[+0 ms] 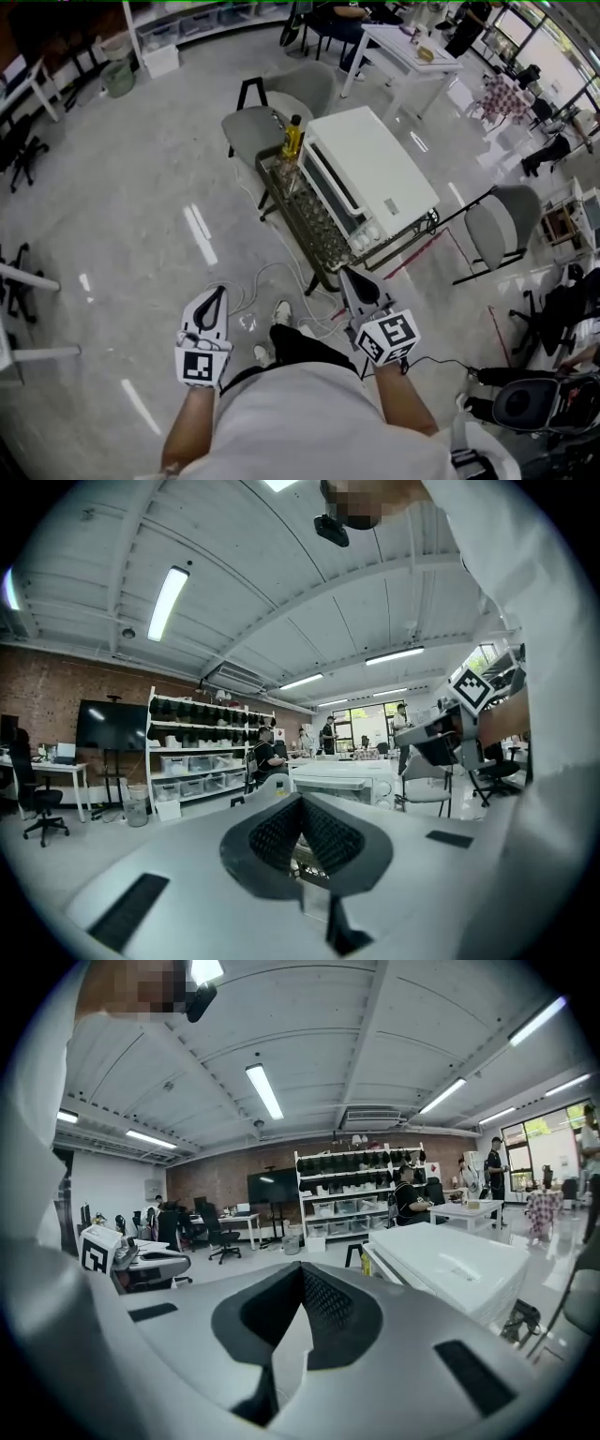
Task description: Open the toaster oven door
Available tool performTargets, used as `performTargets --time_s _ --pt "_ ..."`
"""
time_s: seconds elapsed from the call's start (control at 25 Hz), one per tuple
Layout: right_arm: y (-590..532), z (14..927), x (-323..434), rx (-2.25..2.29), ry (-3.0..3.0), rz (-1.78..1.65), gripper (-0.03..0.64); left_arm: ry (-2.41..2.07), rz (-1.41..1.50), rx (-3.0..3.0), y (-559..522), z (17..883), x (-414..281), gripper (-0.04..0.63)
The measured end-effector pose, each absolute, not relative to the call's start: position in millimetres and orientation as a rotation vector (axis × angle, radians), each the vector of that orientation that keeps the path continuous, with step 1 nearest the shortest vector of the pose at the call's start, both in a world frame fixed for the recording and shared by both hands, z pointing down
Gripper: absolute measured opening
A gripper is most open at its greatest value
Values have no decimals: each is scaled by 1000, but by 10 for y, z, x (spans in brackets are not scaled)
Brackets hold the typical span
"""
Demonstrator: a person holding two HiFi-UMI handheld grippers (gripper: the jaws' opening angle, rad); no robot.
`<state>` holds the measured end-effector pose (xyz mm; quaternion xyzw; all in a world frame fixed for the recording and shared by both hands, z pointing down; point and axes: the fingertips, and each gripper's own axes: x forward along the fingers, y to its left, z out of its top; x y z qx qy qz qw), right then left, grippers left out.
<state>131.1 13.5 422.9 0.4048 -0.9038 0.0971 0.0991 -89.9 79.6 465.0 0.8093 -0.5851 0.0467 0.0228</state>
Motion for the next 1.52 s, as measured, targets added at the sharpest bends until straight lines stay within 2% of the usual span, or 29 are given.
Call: performTargets --time_s 0.4,0.76,1.16,1.52 --pt "-1111 4459 1566 1285 -2593 311 21 -1738 165 2651 -591 4282 -572 17" --pt "-1757 4846 1718 1366 -2432 322 23 -1614 137 2690 -927 4346 -321 17" --pt "-2057 5227 1626 1324 -2265 302 171 -1540 178 2681 -773 4495 -419 17" --pt "-2303 5510 1486 1228 -2147 251 222 -1606 180 2630 -568 4500 -619 17"
